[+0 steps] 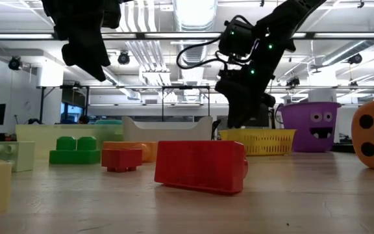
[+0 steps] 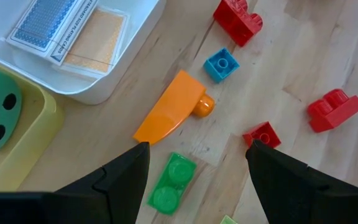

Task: Pick & Place Toys
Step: Put the orange dice into the yellow transparent bin

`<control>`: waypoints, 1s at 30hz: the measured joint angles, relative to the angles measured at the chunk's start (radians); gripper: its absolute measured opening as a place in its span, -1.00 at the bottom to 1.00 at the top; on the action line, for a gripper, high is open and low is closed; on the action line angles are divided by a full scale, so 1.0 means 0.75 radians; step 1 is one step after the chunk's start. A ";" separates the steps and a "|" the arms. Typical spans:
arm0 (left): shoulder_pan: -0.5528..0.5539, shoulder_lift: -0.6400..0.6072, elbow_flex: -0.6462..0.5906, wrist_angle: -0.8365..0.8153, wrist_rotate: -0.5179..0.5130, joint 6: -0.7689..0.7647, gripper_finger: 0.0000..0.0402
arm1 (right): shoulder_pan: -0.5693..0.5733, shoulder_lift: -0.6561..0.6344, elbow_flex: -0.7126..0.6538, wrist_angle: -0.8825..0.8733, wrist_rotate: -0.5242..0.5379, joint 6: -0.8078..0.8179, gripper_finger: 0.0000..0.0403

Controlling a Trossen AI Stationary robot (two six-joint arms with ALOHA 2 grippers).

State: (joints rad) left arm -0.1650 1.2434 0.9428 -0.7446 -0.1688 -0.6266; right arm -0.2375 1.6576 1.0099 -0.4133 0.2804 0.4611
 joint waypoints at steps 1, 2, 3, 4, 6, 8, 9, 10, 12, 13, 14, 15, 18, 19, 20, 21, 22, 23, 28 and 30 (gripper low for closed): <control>0.000 0.000 0.000 -0.002 0.000 0.000 0.32 | 0.006 -0.003 0.000 -0.009 -0.002 0.002 -0.18; 0.000 0.000 0.000 -0.002 0.000 -0.001 0.32 | 0.009 -0.008 0.000 -0.005 -0.007 0.000 -0.13; 0.000 0.000 0.000 -0.002 0.000 -0.004 0.32 | 0.014 -0.012 0.000 -0.003 -0.024 -0.009 -0.06; 0.000 0.000 -0.001 -0.002 0.000 -0.004 0.32 | 0.015 -0.016 0.000 -0.004 -0.046 -0.011 0.00; 0.000 0.000 -0.001 -0.002 0.000 -0.004 0.32 | 0.022 -0.018 0.003 -0.003 -0.089 -0.001 0.13; 0.000 0.000 -0.001 -0.002 0.000 -0.004 0.32 | 0.024 -0.024 0.007 -0.011 -0.125 -0.001 0.25; 0.000 0.000 -0.001 -0.002 0.000 -0.004 0.32 | 0.026 -0.029 0.011 -0.013 -0.138 -0.001 0.31; 0.000 0.000 -0.001 -0.002 0.000 -0.004 0.32 | 0.028 -0.035 0.018 -0.024 -0.145 0.000 0.36; 0.000 0.000 -0.001 -0.001 0.000 -0.008 0.32 | 0.036 -0.049 0.026 -0.071 -0.147 0.002 0.44; 0.000 0.000 -0.001 -0.001 -0.003 -0.013 0.32 | 0.040 -0.056 0.031 -0.098 -0.148 0.002 0.47; 0.000 0.000 -0.001 0.000 -0.010 -0.017 0.32 | 0.045 -0.066 0.035 -0.129 -0.149 -0.002 0.50; 0.000 0.000 -0.001 0.001 -0.022 -0.025 0.32 | 0.053 -0.073 0.041 -0.165 -0.148 -0.007 0.52; 0.000 0.000 -0.001 0.018 -0.080 -0.058 0.32 | 0.090 -0.115 0.064 -0.261 -0.141 -0.009 0.55; 0.000 0.000 -0.001 0.027 -0.098 -0.069 0.32 | 0.108 -0.129 0.071 -0.298 -0.140 -0.009 0.55; 0.001 0.000 -0.001 0.037 -0.112 -0.076 0.32 | 0.128 -0.142 0.078 -0.328 -0.134 -0.009 0.55; 0.001 0.000 -0.001 0.050 -0.116 -0.080 0.32 | 0.151 -0.159 0.084 -0.356 -0.130 -0.002 0.55; 0.000 0.000 -0.001 0.067 -0.116 -0.081 0.32 | 0.177 -0.179 0.090 -0.381 -0.130 0.013 0.55; 0.000 0.000 -0.001 0.084 -0.115 -0.084 0.32 | 0.206 -0.199 0.097 -0.406 -0.130 0.040 0.55; 0.001 0.000 -0.001 0.122 -0.111 -0.109 0.32 | 0.394 -0.310 0.141 -0.618 -0.122 0.322 0.55; 0.001 0.000 -0.001 0.124 -0.113 -0.108 0.32 | 0.492 -0.335 0.168 -0.731 -0.129 0.458 0.55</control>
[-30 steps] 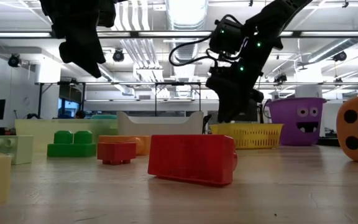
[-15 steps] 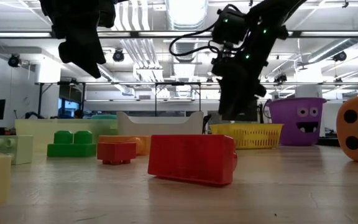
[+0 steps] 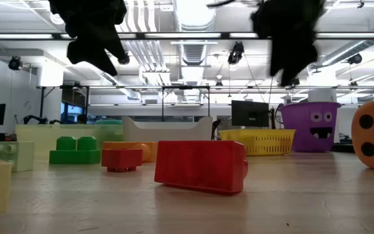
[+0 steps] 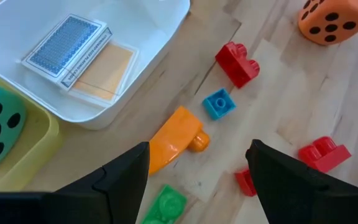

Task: Pick & Place Toys
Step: Put the orange dice into the yellow transparent bin

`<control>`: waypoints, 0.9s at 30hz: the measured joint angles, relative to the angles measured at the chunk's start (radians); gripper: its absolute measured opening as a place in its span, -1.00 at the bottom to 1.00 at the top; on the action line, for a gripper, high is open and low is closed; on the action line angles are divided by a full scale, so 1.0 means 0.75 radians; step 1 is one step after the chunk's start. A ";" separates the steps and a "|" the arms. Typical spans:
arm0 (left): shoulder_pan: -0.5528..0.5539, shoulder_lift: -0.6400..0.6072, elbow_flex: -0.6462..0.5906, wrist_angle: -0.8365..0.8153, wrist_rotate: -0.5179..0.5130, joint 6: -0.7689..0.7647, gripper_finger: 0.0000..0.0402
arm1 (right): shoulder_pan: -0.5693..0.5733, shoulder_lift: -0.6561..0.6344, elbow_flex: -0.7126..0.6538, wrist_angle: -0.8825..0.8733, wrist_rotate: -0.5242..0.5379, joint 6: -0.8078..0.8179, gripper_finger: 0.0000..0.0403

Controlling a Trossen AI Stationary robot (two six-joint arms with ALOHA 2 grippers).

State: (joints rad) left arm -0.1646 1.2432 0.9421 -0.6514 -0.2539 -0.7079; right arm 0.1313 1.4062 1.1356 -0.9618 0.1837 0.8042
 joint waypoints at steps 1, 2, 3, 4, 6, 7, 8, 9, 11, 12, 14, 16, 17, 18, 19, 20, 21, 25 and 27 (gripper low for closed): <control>0.000 0.000 0.000 0.000 -0.001 0.000 0.32 | 0.053 -0.003 0.016 -0.063 -0.002 0.053 0.55; 0.000 0.000 0.000 0.000 -0.001 0.000 0.32 | 0.111 -0.005 0.033 -0.124 -0.001 0.096 0.55; 0.000 0.000 0.000 0.000 -0.001 0.000 0.32 | 0.168 -0.003 0.046 -0.179 0.001 0.131 0.55; 0.000 0.000 0.000 -0.001 -0.001 0.000 0.32 | 0.224 0.007 0.059 -0.227 0.003 0.152 0.55; 0.001 0.000 0.000 -0.001 -0.001 0.000 0.32 | 0.340 0.020 0.084 -0.279 0.025 0.141 0.55; 0.001 0.000 0.000 -0.004 -0.001 0.000 0.32 | 0.397 0.029 0.094 -0.289 0.048 0.122 0.55; 0.001 0.000 0.000 -0.003 0.000 0.000 0.32 | 0.451 0.036 0.104 -0.289 0.068 0.100 0.55; 0.001 0.000 0.000 -0.003 -0.001 0.000 0.32 | 0.502 0.044 0.112 -0.286 0.083 0.076 0.55; 0.001 0.000 0.000 -0.004 0.000 0.000 0.32 | 0.606 0.065 0.126 -0.284 0.095 0.059 0.55; 0.001 0.000 0.000 -0.005 0.000 0.000 0.32 | 0.651 0.078 0.133 -0.284 0.098 0.060 0.55; 0.000 0.000 0.000 -0.005 0.004 0.000 0.32 | 0.739 0.107 0.144 -0.282 0.104 0.087 0.55; 0.000 0.000 0.000 -0.005 0.006 0.000 0.32 | 0.804 0.139 0.153 -0.289 0.118 0.142 0.55; 0.000 0.000 0.000 -0.005 0.009 0.000 0.32 | 0.832 0.160 0.159 -0.293 0.128 0.169 0.55; 0.000 0.000 0.000 -0.004 0.009 0.000 0.32 | 0.855 0.179 0.166 -0.304 0.139 0.193 0.55; 0.000 0.000 0.000 -0.005 0.009 0.000 0.32 | 0.874 0.204 0.173 -0.327 0.143 0.219 0.55; 0.000 0.000 0.000 -0.005 0.009 0.000 0.32 | 0.889 0.229 0.182 -0.356 0.146 0.246 0.55; 0.000 0.000 0.000 -0.005 0.009 0.000 0.32 | 0.903 0.256 0.193 -0.384 0.155 0.269 0.55; 0.000 0.000 0.000 -0.006 0.014 0.000 0.32 | 0.941 0.363 0.231 -0.461 0.181 0.320 0.55; 0.000 0.000 0.000 -0.005 0.020 0.000 0.32 | 0.954 0.417 0.251 -0.458 0.179 0.325 0.55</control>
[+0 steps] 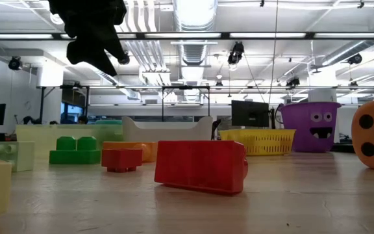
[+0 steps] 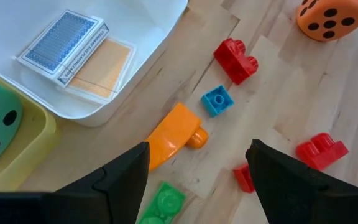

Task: Pick & Place Toys
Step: Put the orange dice into the yellow transparent bin

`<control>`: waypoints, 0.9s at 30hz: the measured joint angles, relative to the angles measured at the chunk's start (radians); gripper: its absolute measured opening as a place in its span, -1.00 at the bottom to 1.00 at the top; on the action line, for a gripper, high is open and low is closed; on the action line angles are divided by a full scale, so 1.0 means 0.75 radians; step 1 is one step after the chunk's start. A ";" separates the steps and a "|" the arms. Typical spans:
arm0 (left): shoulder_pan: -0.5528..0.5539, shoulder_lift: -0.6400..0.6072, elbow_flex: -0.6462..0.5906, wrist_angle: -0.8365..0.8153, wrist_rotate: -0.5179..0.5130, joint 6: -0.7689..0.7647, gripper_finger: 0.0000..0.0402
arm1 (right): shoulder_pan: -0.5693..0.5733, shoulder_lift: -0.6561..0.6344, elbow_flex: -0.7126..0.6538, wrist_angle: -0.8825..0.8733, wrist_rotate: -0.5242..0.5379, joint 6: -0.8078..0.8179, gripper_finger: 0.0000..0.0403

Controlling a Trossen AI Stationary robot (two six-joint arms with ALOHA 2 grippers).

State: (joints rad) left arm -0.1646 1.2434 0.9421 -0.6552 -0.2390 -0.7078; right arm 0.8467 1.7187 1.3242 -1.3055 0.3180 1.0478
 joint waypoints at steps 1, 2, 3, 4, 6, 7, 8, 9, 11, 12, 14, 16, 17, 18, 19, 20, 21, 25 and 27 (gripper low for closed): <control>0.000 0.000 0.000 0.000 0.004 0.000 0.32 | 0.006 0.026 0.015 0.000 0.001 -0.001 0.55; 0.000 0.000 0.000 0.000 0.006 0.001 0.32 | 0.009 0.051 0.032 0.000 0.002 -0.007 0.55; 0.000 0.000 0.000 0.000 0.008 0.001 0.32 | 0.011 0.074 0.046 -0.001 0.002 -0.016 0.55; 0.000 0.000 0.000 0.000 0.009 0.001 0.32 | 0.012 0.096 0.061 -0.003 0.005 -0.029 0.55; 0.000 0.000 0.000 0.000 0.008 0.001 0.32 | 0.012 0.133 0.083 -0.037 0.047 -0.045 0.55; 0.000 0.000 0.000 -0.001 0.008 0.001 0.32 | 0.012 0.147 0.088 -0.065 0.073 -0.055 0.55; 0.000 0.000 0.000 -0.001 0.008 0.002 0.32 | 0.012 0.160 0.091 -0.095 0.090 -0.057 0.55; 0.000 0.000 0.000 -0.001 0.008 0.002 0.32 | 0.011 0.173 0.091 -0.129 0.102 -0.057 0.55; -0.001 0.000 0.000 -0.004 0.009 0.001 0.32 | 0.011 0.190 0.080 -0.153 0.104 -0.041 0.55; -0.002 0.000 0.000 -0.005 0.010 0.001 0.32 | 0.011 0.192 0.072 -0.149 0.103 -0.039 0.55; -0.004 0.000 0.000 -0.006 0.014 0.005 0.32 | 0.012 0.193 0.059 -0.128 0.100 -0.039 0.55; -0.006 0.000 0.000 -0.011 0.016 0.005 0.32 | 0.012 0.192 0.048 -0.122 0.101 -0.036 0.55; -0.006 0.000 0.000 -0.012 0.016 0.005 0.32 | 0.012 0.190 0.041 -0.127 0.101 -0.036 0.55; -0.006 0.000 0.000 -0.012 0.016 0.005 0.32 | 0.012 0.188 0.034 -0.131 0.104 -0.037 0.55; -0.006 0.000 0.000 -0.013 0.016 0.005 0.32 | 0.011 0.186 0.026 -0.129 0.105 -0.041 0.55; -0.006 0.000 0.000 -0.013 0.016 0.005 0.32 | 0.011 0.184 0.016 -0.129 0.105 -0.044 0.55; -0.006 0.000 0.000 -0.014 0.016 0.005 0.32 | 0.011 0.184 0.004 -0.128 0.105 -0.045 0.55; -0.007 0.000 0.000 -0.020 0.018 0.004 0.32 | 0.011 0.184 -0.052 -0.117 0.104 -0.040 0.55; -0.007 0.000 0.000 -0.020 0.018 0.003 0.32 | 0.011 0.184 -0.084 -0.089 0.102 -0.041 0.55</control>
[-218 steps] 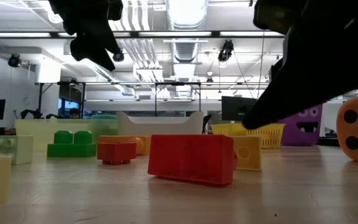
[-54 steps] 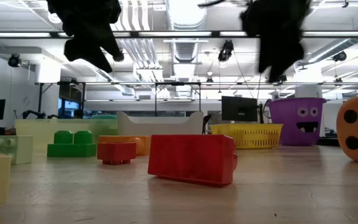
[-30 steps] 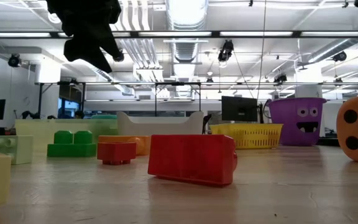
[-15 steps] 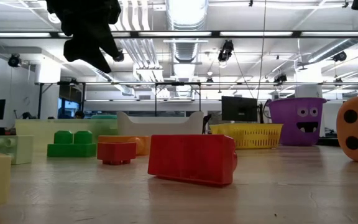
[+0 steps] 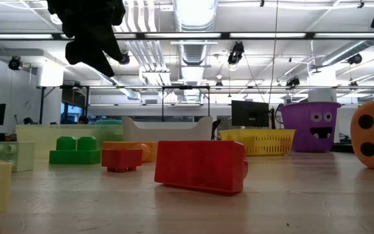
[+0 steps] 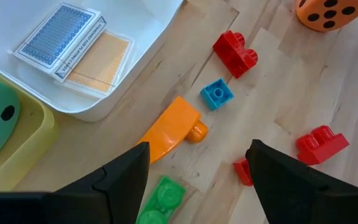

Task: Pick & Place Toys
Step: Put the orange dice into the yellow transparent bin

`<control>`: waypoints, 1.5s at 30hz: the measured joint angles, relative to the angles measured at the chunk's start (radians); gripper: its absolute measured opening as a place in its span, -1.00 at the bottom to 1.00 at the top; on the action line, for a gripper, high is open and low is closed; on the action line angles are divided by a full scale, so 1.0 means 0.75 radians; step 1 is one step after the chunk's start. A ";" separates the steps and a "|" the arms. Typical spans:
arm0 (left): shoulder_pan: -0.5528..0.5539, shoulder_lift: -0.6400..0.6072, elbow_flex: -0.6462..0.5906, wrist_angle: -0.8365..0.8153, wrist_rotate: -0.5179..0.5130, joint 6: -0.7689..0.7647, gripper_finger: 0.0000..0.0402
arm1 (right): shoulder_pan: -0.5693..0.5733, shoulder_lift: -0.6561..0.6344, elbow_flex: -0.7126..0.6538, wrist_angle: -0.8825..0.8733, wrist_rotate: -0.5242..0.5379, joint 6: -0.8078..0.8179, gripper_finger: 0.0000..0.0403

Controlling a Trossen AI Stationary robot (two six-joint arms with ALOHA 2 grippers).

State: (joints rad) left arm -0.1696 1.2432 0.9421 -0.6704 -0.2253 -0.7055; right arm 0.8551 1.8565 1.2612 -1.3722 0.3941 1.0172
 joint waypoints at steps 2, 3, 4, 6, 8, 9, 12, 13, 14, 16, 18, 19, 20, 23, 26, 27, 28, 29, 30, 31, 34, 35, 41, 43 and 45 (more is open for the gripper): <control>0.000 0.000 0.000 0.000 0.000 -0.002 0.32 | -0.001 0.000 -0.034 0.050 0.002 -0.004 0.55; 0.000 0.000 0.000 0.000 0.000 -0.003 0.32 | -0.003 -0.004 -0.052 0.071 0.008 -0.007 0.55; 0.000 0.000 0.000 0.000 0.000 -0.003 0.32 | -0.005 -0.008 -0.066 0.090 0.011 -0.013 0.55; 0.000 0.000 0.000 0.000 -0.001 -0.003 0.32 | -0.011 -0.010 -0.093 0.114 0.022 -0.017 0.55; 0.000 0.000 0.000 0.000 -0.001 -0.003 0.32 | -0.015 -0.012 -0.115 0.134 0.029 -0.003 0.55; 0.000 0.000 0.000 0.000 -0.001 -0.003 0.32 | -0.019 -0.012 -0.126 0.146 0.032 0.001 0.55; 0.000 0.000 0.000 0.000 -0.001 -0.003 0.32 | -0.020 -0.013 -0.151 0.181 0.040 0.013 0.49; 0.000 0.000 0.000 0.000 -0.001 -0.003 0.32 | -0.020 -0.013 -0.161 0.198 0.044 0.013 0.45; 0.000 0.000 0.000 0.000 -0.001 -0.003 0.32 | -0.020 -0.014 -0.169 0.211 0.046 0.013 0.38; 0.000 0.000 0.000 0.000 -0.001 -0.003 0.32 | -0.020 -0.014 -0.175 0.226 0.049 0.027 0.22; 0.000 0.000 0.000 0.000 -0.001 -0.003 0.32 | -0.020 -0.014 -0.180 0.234 0.055 0.043 0.03; 0.000 0.000 0.000 0.000 -0.001 -0.003 0.32 | -0.020 -0.014 -0.181 0.236 0.058 0.049 -0.05; 0.000 0.000 0.000 0.000 0.000 -0.003 0.32 | -0.020 -0.014 -0.181 0.237 0.063 0.057 -0.08; 0.000 0.000 0.000 0.000 0.000 -0.003 0.32 | -0.021 -0.014 -0.181 0.238 0.063 0.068 -0.08; 0.000 0.000 0.000 0.000 0.001 -0.003 0.32 | -0.027 -0.014 -0.181 0.241 0.061 0.094 -0.08; 0.000 0.000 0.000 0.000 0.000 -0.003 0.32 | -0.028 -0.014 -0.181 0.242 0.061 0.103 -0.08; 0.000 0.000 0.000 0.000 0.001 -0.003 0.32 | -0.028 -0.014 -0.181 0.242 0.062 0.109 -0.08; 0.000 0.000 0.000 0.000 0.001 -0.003 0.32 | -0.028 -0.013 -0.178 0.241 0.064 0.118 -0.08; 0.000 0.000 0.000 0.000 0.001 -0.003 0.32 | -0.028 -0.011 -0.173 0.239 0.068 0.133 -0.08; 0.000 0.000 0.000 -0.001 0.001 -0.003 0.32 | -0.029 -0.009 -0.167 0.237 0.072 0.142 -0.08; 0.000 0.000 0.000 -0.003 0.001 -0.003 0.32 | -0.030 -0.005 -0.139 0.225 0.092 0.164 -0.08; 0.000 0.000 -0.001 -0.004 0.001 -0.003 0.32 | -0.031 -0.003 -0.129 0.220 0.098 0.173 -0.08; 0.000 0.000 -0.001 -0.015 0.001 -0.003 0.32 | -0.034 0.005 -0.052 0.149 0.125 0.262 -0.16; 0.000 0.000 -0.001 -0.015 0.005 -0.003 0.32 | -0.035 0.006 -0.021 0.178 0.160 0.264 -0.16; 0.000 0.000 -0.001 -0.018 0.018 -0.002 0.32 | -0.035 0.006 0.011 0.197 0.185 0.246 -0.20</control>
State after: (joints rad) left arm -0.1696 1.2431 0.9417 -0.6842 -0.2118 -0.7074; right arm 0.8288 1.8610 1.2693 -1.2244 0.5329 1.2014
